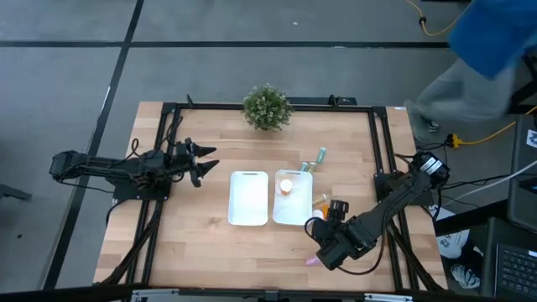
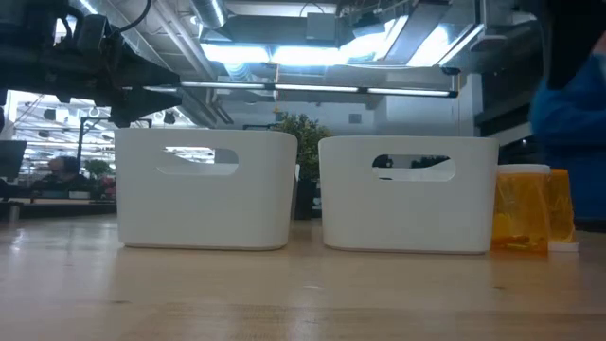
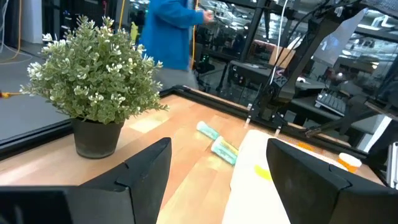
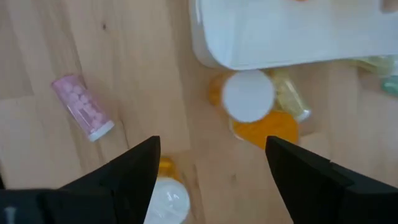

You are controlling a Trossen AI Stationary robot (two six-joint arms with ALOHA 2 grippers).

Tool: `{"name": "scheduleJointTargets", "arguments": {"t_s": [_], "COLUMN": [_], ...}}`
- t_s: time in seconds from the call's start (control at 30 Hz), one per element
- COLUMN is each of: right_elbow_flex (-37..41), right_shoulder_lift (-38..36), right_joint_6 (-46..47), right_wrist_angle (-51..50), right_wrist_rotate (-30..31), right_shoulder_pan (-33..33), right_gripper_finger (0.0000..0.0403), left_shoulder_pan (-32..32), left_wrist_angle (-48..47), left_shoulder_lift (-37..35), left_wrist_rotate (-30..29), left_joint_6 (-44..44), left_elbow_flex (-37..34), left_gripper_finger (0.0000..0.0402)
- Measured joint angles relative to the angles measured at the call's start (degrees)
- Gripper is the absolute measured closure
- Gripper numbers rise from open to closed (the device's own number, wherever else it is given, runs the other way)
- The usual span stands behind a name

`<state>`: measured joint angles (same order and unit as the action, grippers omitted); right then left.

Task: Pick and place medicine bottles into bin by pill shape (circle, oval)
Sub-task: Put the orange capsule bottle into the right white bin

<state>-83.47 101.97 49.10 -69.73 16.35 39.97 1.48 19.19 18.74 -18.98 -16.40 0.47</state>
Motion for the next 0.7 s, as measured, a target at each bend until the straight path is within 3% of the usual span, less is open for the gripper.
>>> {"name": "scheduleJointTargets", "arguments": {"t_s": [0.23,0.57,0.7], "right_elbow_flex": [5.7,6.3,8.7], "right_shoulder_lift": [-1.5,-1.7,-1.9], "right_joint_6": [-0.6,-9.5,-11.9], "right_wrist_angle": [1.3,3.0,6.4], "right_wrist_rotate": [0.4,6.5,6.2], "right_shoulder_pan": [-1.3,-4.2,-5.7], "right_gripper_finger": [0.0109,0.0109,0.0109], "left_shoulder_pan": [0.0,0.0,0.0], "left_wrist_angle": [-0.2,-0.5,-0.5], "left_shoulder_lift": [0.0,0.0,0.0], "left_wrist_rotate": [0.0,0.0,0.0], "left_joint_6": [0.0,0.0,0.5], "left_elbow_flex": [0.0,0.0,0.0], "left_gripper_finger": [0.0147,0.0147,0.0147]}}
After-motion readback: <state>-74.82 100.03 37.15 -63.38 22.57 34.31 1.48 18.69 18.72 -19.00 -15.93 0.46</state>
